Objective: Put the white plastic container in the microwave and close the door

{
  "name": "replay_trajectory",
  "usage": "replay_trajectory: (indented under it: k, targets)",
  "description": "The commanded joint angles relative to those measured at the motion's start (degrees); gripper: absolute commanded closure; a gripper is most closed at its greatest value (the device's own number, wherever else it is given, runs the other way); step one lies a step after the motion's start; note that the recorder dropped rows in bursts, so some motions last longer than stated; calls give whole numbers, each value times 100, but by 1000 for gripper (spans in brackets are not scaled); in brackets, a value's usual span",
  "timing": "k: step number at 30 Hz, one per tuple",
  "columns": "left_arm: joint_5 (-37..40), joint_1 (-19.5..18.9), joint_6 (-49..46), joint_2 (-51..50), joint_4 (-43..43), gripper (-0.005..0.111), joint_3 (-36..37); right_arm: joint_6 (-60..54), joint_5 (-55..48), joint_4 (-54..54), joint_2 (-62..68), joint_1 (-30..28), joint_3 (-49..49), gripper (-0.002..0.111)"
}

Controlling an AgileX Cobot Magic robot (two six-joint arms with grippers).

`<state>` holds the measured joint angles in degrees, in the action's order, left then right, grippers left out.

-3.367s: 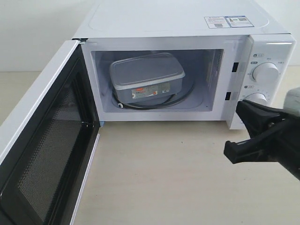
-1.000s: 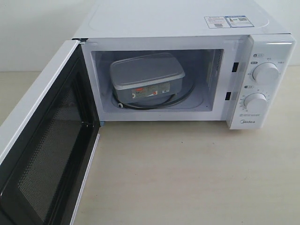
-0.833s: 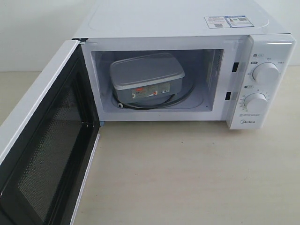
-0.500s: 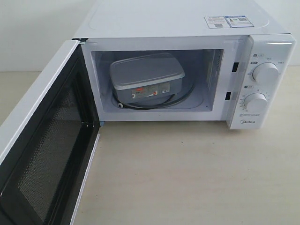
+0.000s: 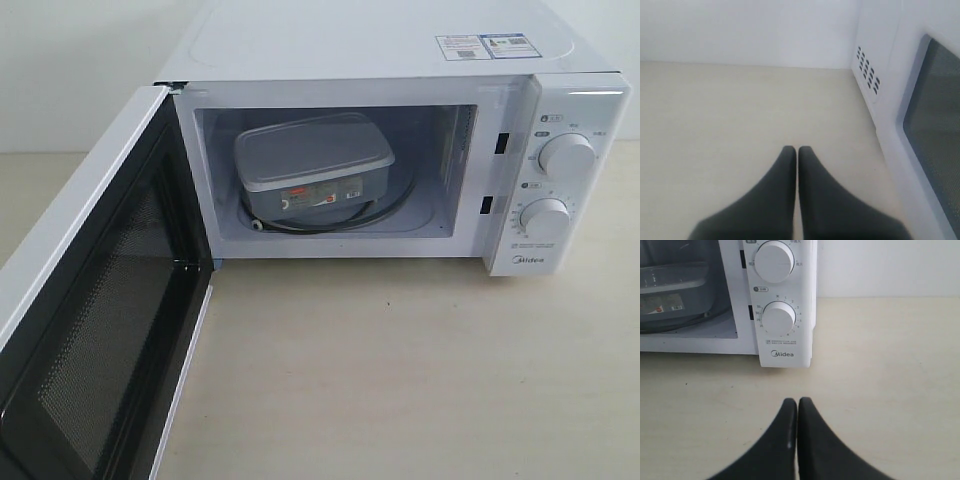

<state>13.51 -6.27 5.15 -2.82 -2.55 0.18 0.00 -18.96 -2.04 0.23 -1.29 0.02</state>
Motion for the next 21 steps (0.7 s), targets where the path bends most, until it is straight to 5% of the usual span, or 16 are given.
replay_trajectory:
  k: [1,6,21]
  targets:
    - [-930,22,-14,-20,-5,103,-18,0,19,1,-23,-20,-2,109]
    - [-1845,22,-14,-20,6,103,-45,0,19,1,-23,-20,-2,109]
    - [-102,22,-6,-1872,6,103,-3367,0,19,1,-23,-20,-2,109]
